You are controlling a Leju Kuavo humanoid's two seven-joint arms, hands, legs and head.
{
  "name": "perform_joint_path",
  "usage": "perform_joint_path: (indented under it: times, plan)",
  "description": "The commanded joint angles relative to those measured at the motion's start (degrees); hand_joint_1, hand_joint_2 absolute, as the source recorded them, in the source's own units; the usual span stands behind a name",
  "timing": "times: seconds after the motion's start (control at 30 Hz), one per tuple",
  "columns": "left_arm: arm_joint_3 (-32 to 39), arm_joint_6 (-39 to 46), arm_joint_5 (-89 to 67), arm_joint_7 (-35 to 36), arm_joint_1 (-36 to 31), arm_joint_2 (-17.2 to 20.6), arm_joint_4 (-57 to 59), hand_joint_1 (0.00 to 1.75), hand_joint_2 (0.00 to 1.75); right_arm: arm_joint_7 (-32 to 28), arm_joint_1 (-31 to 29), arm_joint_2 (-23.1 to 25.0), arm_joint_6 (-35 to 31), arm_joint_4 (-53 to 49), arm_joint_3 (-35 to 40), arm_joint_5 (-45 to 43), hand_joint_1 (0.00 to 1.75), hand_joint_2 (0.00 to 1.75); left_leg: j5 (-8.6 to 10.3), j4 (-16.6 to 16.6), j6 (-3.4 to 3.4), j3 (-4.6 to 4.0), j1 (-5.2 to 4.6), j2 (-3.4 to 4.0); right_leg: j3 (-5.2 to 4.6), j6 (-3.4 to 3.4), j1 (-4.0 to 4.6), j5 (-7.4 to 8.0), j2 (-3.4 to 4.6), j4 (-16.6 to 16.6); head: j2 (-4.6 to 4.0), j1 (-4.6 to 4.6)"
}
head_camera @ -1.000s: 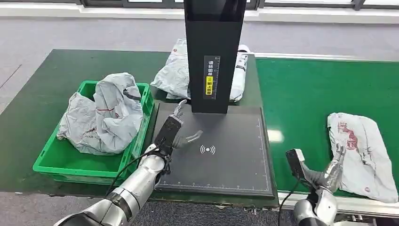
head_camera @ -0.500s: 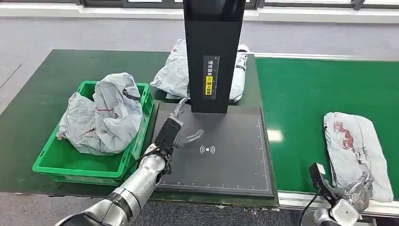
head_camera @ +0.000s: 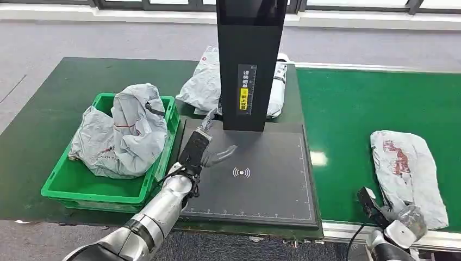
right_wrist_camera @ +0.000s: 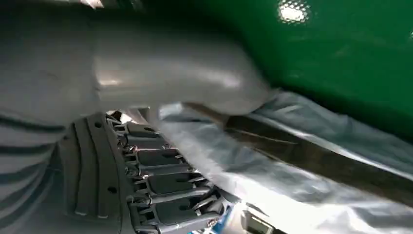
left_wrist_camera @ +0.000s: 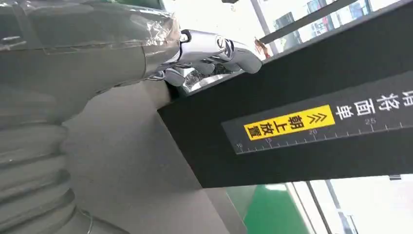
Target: Moved the parcel from conveyor to table for the left to box.
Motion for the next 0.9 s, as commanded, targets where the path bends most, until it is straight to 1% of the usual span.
perform_joint_path:
  times: [0.03,0.2,0.23,0.27,0.3,0.33,0.37,0.4,0.43,0.47,0.5,0.53,0.57,0.6,0.63,0.67,0.7,0.73,0.77,0.8,0.83,0.87,0.9]
  plan:
    - [2.0,0.0,0.0,0.3,-1.2,1.2,1.8,0.0,1.75,-1.9,0.2,2.3,-1.3,3.3,-4.1,-0.3,1.75,1.75,-0.02,-0.1,0.09,0.14,0.05,0.18,0.11,-0.22,0.1,0.03,0.08,-0.1,0.0,0.0]
    - [2.0,0.0,0.0,0.2,-1.2,1.2,1.8,0.0,1.75,-1.9,0.1,2.2,-1.2,3.3,-4.1,-0.3,1.75,1.75,-0.02,-0.1,0.05,0.12,0.04,0.09,0.06,-0.16,0.09,-0.01,0.05,-0.1,0.0,0.0]
    - [2.0,0.0,0.0,0.2,-1.2,1.2,1.8,0.0,1.75,-1.9,0.1,2.2,-1.2,3.3,-4.1,-0.3,1.75,1.75,-0.02,-0.1,0.09,0.2,0.05,0.14,0.13,-0.25,0.12,0.0,0.05,-0.1,0.0,0.0]
    - [2.0,0.2,-0.1,0.3,-1.1,1.2,1.5,0.0,1.75,-3.3,0.3,2.4,-2.3,2.8,-4.5,-0.8,1.75,1.75,-0.02,-0.1,0.07,0.13,0.07,0.11,0.07,-0.18,0.12,0.0,0.05,-0.1,0.0,0.0]
    - [2.2,0.4,-0.1,0.3,-0.7,1.3,1.0,0.0,1.75,-4.4,0.2,3.0,-3.7,2.2,-4.2,-0.3,1.75,1.75,-0.01,-0.2,0.12,0.26,0.03,0.2,0.16,-0.29,0.12,0.01,0.09,-0.2,0.0,0.0]
    - [2.3,0.6,-0.1,0.3,-0.4,1.5,0.7,0.0,1.75,-6.0,-0.1,3.6,-4.7,1.6,-4.5,-0.8,1.75,1.75,-0.03,-0.1,0.08,0.15,0.07,0.14,0.09,-0.2,0.13,0.0,0.07,-0.1,0.0,0.0]
    - [2.7,1.3,-0.1,0.3,0.0,1.7,0.1,0.0,1.75,-10.8,-0.7,4.9,-7.3,0.3,-5.2,-2.7,1.75,1.75,-0.04,-0.1,0.05,0.11,0.06,0.15,0.04,-0.14,0.11,0.0,0.11,-0.1,0.0,0.0]
    - [3.2,2.0,0.0,0.3,0.6,2.2,-0.7,0.0,1.75,-19.0,-1.8,7.2,-10.5,-2.2,-5.8,-6.0,1.75,1.75,-0.03,-0.1,0.09,0.17,0.08,0.27,0.07,-0.22,0.14,0.04,0.19,-0.1,-0.02,0.0]
    - [3.8,2.8,0.1,0.2,1.2,2.8,-1.5,0.0,1.75,-28.7,-2.8,9.3,-10.8,-4.3,-5.1,-9.1,1.75,1.75,-0.05,-0.2,0.09,0.2,0.04,0.44,0.03,-0.24,0.11,0.07,0.35,-0.1,0.0,0.0]
    - [4.6,2.8,0.4,0.5,1.7,3.3,-2.1,0.0,1.75,-34.1,-3.6,12.6,-11.9,-8.2,-4.3,-12.5,1.75,1.75,-0.06,-0.1,0.05,0.09,0.06,0.54,-0.07,-0.19,0.11,0.1,0.48,-0.1,-0.02,0.0]
    - [5.0,2.6,0.4,0.5,1.9,3.5,-2.3,0.0,1.75,-39.0,-3.2,15.1,-10.4,-11.9,-1.6,-14.9,1.75,1.75,-0.08,-0.2,0.07,0.19,0.04,0.79,-0.1,-0.26,0.1,0.15,0.71,-0.1,0.0,0.0]
    - [5.4,2.4,0.0,0.4,2.0,3.6,-2.4,0.0,1.75,-35.9,-2.1,16.5,-9.3,-15.6,1.7,-15.7,1.75,1.75,-0.09,-0.3,0.09,0.26,0.02,1.11,-0.13,-0.36,0.1,0.22,1.0,-0.1,0.0,0.02]
    - [5.5,2.3,-0.1,0.4,2.0,3.6,-2.4,0.0,1.75,-35.0,-1.7,16.6,-9.1,-16.6,2.8,-16.0,1.75,1.75,-0.12,-0.1,0.02,-0.14,0.02,0.86,-0.16,-0.22,0.06,0.12,0.82,0.1,0.0,0.0]
    - [5.8,2.2,-0.7,0.5,1.8,3.4,-2.1,0.0,1.75,-38.8,1.6,18.5,-7.2,-23.6,7.6,-23.1,1.75,1.75,-0.1,-0.2,0.01,-0.43,0.02,0.95,-0.25,-0.29,0.07,0.17,0.87,0.1,0.0,0.0]
    - [5.8,2.2,-0.7,0.5,1.8,3.4,-2.1,0.0,1.75,-38.8,1.6,18.5,-7.2,-23.6,7.6,-23.1,1.75,1.75,-0.11,-0.2,-0.04,-0.35,0.06,1.12,-0.26,-0.37,0.13,0.2,1.01,0.0,0.0,-0.02]
    - [6.0,2.3,-1.2,0.4,1.8,3.1,-1.8,0.0,1.75,-40.9,4.9,19.0,-6.4,-29.4,12.3,-26.9,1.75,1.75,-0.09,-0.2,-0.1,-0.43,0.06,0.77,-0.29,-0.27,0.11,0.1,0.62,0.0,0.0,-0.02]
    - [5.9,2.5,-1.8,0.3,1.8,3.1,-1.9,0.0,1.75,-41.5,7.5,19.5,-5.9,-34.4,16.1,-29.0,1.75,1.75,0.0,-0.3,-0.09,0.05,0.08,0.66,-0.32,-0.33,0.14,0.13,0.51,-0.1,0.0,0.0]
    - [6.0,2.7,-2.2,0.2,1.9,3.0,-2.1,0.0,1.75,-41.5,10.7,20.4,-5.4,-40.4,19.9,-30.1,1.75,1.75,0.07,-0.3,-0.1,0.08,0.02,0.43,-0.27,-0.29,0.07,0.01,0.32,0.0,-0.02,-0.02]
    - [6.0,2.8,-2.3,0.2,1.9,3.0,-2.2,0.0,1.75,-42.0,11.8,20.2,-4.6,-42.3,22.2,-29.8,1.75,1.75,0.1,-0.3,-0.07,0.1,0.05,0.36,-0.21,-0.35,0.12,-0.01,0.2,0.0,0.0,-0.02]
    - [6.4,3.2,-2.3,0.0,1.9,3.1,-2.6,0.0,1.75,-42.3,15.7,19.9,-1.7,-49.0,29.1,-30.2,1.75,1.75,0.13,-0.4,-0.08,0.2,0.04,0.25,-0.11,-0.41,0.12,-0.05,0.08,0.0,0.0,-0.02]
    - [6.9,3.1,-1.8,0.4,1.3,3.2,-2.0,0.0,1.75,-40.7,17.6,19.9,0.0,-51.6,32.8,-30.6,1.75,1.75,0.12,-0.3,-0.06,0.15,0.05,0.11,-0.09,-0.38,0.13,-0.06,0.01,0.0,0.0,0.0]
    - [7.3,2.7,-1.4,0.2,0.7,3.4,-1.2,0.0,1.75,-40.1,18.9,19.2,0.4,-53.0,37.4,-30.8,1.75,1.75,0.15,-0.2,-0.13,-0.11,0.05,-0.1,-0.23,-0.29,0.09,-0.06,-0.16,0.1,0.0,0.0]
    - [7.3,2.4,-1.4,-0.2,0.6,3.6,-0.9,0.0,1.75,-40.4,19.4,18.9,0.3,-53.0,39.6,-31.2,1.75,1.75,0.16,-0.2,-0.15,-0.14,0.05,-0.05,-0.27,-0.26,0.08,-0.04,-0.09,0.1,0.0,-0.02]
